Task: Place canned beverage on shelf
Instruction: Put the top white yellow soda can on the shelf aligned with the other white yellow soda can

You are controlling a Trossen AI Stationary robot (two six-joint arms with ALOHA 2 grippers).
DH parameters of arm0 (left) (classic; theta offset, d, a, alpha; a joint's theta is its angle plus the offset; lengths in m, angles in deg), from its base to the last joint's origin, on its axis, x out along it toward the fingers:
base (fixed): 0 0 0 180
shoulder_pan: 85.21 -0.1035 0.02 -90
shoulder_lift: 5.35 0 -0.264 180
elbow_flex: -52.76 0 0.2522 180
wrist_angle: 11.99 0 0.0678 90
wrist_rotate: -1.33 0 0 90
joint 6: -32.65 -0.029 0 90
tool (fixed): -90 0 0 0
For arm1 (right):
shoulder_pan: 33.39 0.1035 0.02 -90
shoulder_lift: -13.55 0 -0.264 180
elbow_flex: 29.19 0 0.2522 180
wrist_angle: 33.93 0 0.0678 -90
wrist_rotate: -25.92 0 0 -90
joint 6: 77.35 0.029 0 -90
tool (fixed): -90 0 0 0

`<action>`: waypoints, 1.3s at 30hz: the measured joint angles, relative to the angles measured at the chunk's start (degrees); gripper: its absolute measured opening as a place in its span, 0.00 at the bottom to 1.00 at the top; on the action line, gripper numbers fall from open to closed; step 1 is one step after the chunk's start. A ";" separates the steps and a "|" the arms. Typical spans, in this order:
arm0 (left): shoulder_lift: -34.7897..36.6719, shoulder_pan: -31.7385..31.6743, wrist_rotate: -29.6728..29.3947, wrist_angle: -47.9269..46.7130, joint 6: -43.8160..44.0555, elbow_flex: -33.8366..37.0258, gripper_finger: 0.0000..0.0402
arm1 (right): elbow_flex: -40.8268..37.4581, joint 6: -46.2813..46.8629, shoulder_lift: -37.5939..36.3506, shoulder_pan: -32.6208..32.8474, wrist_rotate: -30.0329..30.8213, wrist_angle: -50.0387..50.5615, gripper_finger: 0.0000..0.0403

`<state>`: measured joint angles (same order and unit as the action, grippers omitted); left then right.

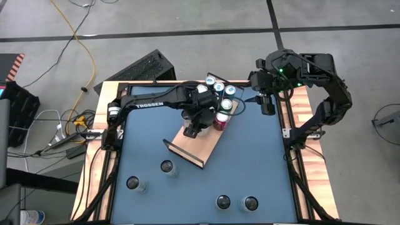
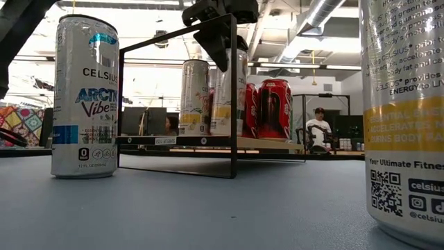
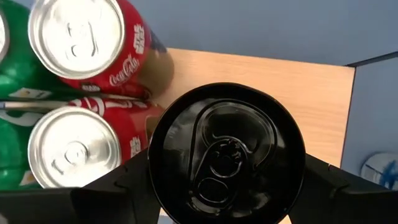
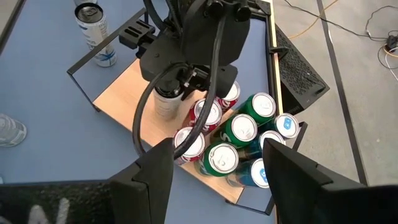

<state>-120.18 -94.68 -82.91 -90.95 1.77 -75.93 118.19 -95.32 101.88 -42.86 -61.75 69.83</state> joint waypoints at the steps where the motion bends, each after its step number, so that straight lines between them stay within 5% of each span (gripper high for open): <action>1: 0.01 0.00 -0.01 -0.39 0.08 0.00 0.59 | 0.00 0.00 0.00 0.00 0.00 0.00 0.57; 39: 3.89 2.12 -3.48 2.48 -1.29 -0.04 0.59 | 0.00 1.15 0.04 -0.04 0.06 0.02 0.57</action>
<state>-116.29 -92.56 -86.39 -88.47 0.48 -75.97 118.19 -94.17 101.92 -42.91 -61.69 69.85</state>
